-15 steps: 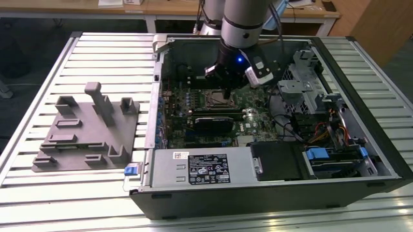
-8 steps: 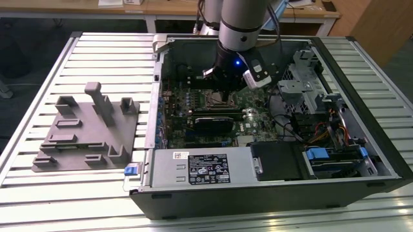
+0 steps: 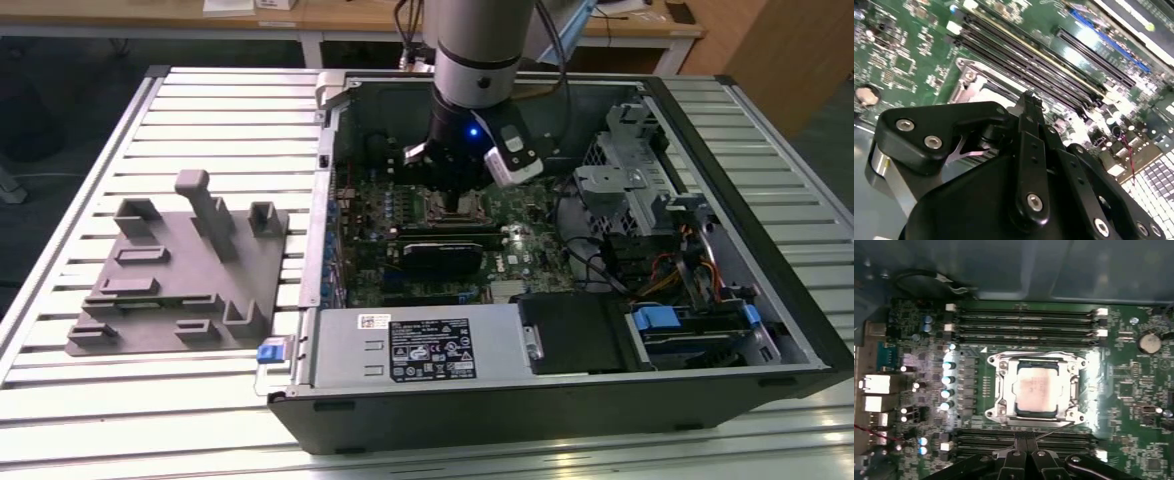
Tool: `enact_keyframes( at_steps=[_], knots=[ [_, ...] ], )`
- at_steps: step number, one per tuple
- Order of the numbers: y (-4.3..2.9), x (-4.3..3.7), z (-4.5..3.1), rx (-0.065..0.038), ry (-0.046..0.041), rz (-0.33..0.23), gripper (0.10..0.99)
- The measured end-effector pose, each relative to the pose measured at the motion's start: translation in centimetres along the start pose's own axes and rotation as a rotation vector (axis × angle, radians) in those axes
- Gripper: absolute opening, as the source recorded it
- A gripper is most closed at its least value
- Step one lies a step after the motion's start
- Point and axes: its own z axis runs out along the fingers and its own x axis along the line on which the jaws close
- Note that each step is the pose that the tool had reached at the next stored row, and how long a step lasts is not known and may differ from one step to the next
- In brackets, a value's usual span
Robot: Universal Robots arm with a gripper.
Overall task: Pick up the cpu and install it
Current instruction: 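Install the second cpu locking lever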
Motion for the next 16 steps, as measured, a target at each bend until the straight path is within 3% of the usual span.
enact_keyframes(
  at_steps=[4, 7, 16],
  knots=[
    [-0.03, 0.20, 0.29, 0.000, 0.0003, 0.000, 0.106],
    [-0.24, 0.20, 0.45, -0.007, 0.0016, 0.002, 0.106],
    [-0.86, 0.57, 0.64, -0.008, 0.0014, 0.004, 0.106]
  ],
)
